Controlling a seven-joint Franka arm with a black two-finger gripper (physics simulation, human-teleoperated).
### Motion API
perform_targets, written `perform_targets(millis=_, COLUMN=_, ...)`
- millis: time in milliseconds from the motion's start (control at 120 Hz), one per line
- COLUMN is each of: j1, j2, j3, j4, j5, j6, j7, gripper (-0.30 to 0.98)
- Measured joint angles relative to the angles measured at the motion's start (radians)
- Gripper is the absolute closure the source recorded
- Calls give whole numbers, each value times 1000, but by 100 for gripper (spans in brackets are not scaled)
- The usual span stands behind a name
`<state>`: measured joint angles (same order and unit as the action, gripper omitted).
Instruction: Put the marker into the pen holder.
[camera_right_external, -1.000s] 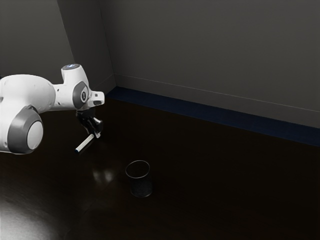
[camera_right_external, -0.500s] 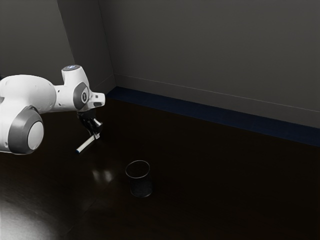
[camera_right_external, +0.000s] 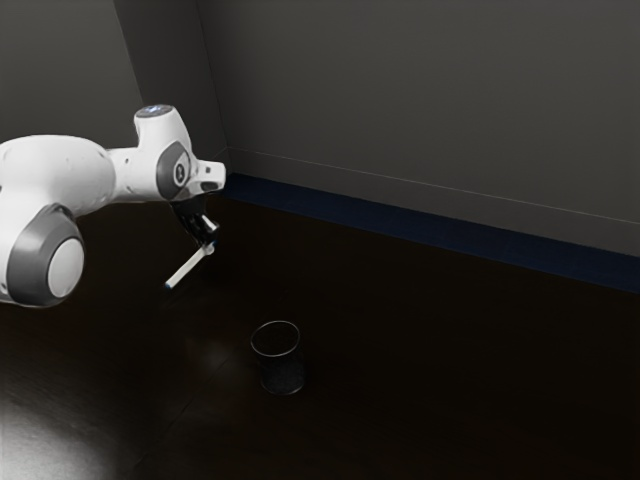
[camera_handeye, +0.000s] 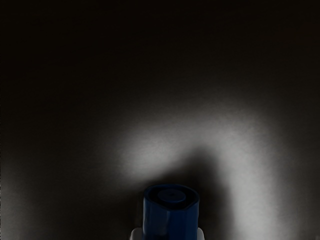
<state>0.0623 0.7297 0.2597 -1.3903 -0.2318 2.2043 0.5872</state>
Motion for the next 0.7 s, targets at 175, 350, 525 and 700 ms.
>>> perform_targets(millis=175, j1=-88, j2=-114, j3=22, j4=-60, j5=13, j6=-1, j7=-13, gripper=78)
perform_targets(millis=350, j1=-150, j2=-228, j3=27, j4=-142, j5=43, j6=1, j7=-33, gripper=78)
perform_targets(millis=525, j1=-236, j2=-372, j3=56, j4=-247, j5=61, j6=1, j7=-61, gripper=78)
perform_targets(millis=700, j1=-325, j2=-567, j3=61, j4=-405, j5=107, j6=3, j7=-103, gripper=78)
